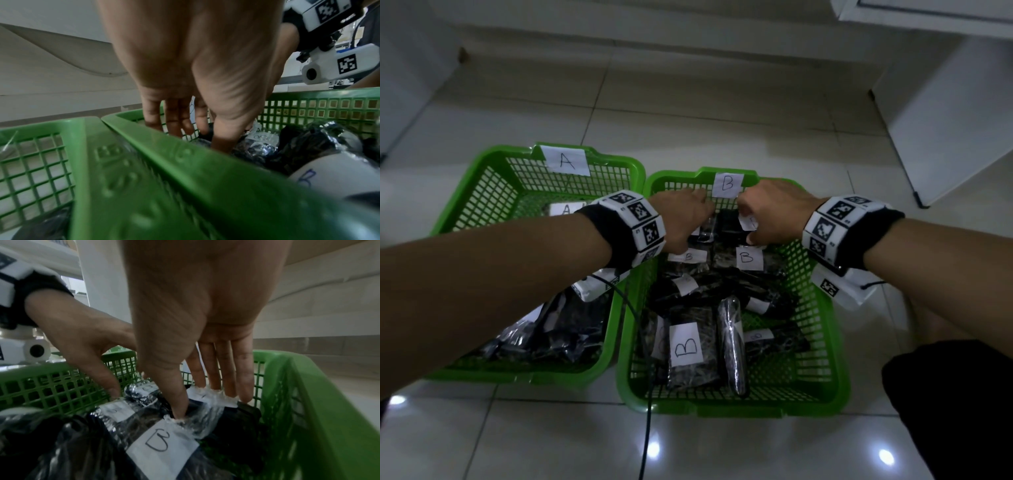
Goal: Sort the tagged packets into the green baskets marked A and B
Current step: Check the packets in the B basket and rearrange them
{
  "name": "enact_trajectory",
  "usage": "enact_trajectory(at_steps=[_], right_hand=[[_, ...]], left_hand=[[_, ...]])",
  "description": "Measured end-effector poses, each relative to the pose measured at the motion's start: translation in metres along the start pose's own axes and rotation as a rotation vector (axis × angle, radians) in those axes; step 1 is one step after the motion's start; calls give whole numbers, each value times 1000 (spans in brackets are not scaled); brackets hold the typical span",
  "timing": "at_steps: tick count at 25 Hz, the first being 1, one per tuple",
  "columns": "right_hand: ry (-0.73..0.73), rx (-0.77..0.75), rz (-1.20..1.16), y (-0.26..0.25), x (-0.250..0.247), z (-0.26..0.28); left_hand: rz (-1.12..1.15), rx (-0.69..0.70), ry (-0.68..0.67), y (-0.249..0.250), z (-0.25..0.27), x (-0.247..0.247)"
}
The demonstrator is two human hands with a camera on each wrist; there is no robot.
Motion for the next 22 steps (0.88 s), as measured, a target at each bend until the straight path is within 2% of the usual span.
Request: enact_trajectory(at_steps=[2, 6, 10, 18, 22], right_hand=[[17, 29, -67, 4, -3, -3], [7, 56, -189, 11, 1, -4], [9, 80, -237, 14, 4, -4], [200, 48, -209, 10, -22, 20], [118, 31, -196, 6, -7, 36]], left_hand=[[89, 14, 38, 1, 2, -9], [176, 46, -155, 12, 5, 3], [176, 80, -226, 17, 7, 17], [259, 58, -119, 17, 17, 8], [269, 51, -183, 32, 28, 9]])
Point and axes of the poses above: each hand's wrist, its own z-axis away from the middle knuckle, its own x-axis out of the palm, y = z × x, the point moved 10 cm from there along -z, towards the middle knuckle, and after that the axes turned 12 degrees about -z, right-handed, at the moved point
